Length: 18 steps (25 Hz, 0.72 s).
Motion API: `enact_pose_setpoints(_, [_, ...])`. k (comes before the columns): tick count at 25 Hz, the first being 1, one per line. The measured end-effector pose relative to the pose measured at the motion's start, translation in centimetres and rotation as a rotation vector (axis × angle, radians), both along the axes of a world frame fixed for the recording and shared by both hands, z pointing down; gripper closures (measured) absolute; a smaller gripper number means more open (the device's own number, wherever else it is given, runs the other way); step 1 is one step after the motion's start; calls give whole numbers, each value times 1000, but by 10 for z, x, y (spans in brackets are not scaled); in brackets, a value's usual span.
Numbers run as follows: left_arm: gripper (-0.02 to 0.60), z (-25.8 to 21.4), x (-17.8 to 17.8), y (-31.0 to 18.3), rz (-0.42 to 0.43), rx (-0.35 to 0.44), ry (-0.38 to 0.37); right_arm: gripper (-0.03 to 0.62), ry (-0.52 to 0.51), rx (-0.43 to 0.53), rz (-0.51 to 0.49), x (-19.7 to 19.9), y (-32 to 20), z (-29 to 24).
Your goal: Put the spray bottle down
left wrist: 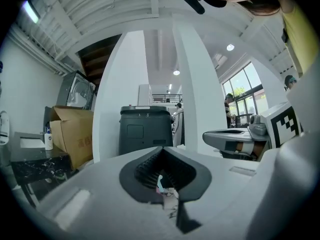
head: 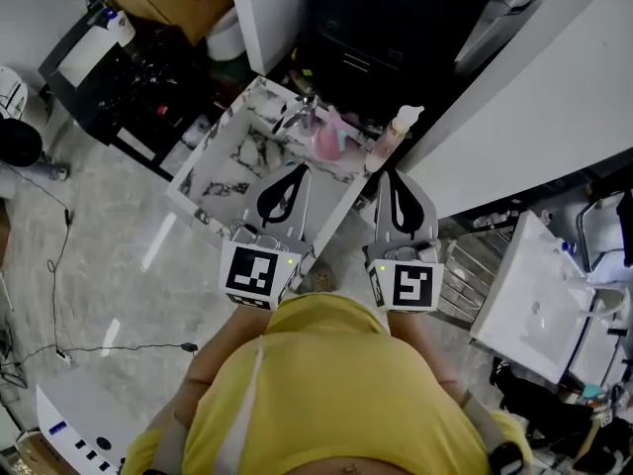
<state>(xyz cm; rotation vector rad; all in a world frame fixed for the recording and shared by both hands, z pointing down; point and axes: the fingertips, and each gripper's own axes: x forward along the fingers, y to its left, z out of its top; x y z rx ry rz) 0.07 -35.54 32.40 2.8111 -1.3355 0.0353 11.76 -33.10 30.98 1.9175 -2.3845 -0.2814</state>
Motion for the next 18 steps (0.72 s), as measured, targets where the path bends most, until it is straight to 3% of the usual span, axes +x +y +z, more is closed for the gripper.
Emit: enact_pose_setpoints(18, [581,-13,0,28,-22,15,4,594,-28,-1,-31,6,35,-6])
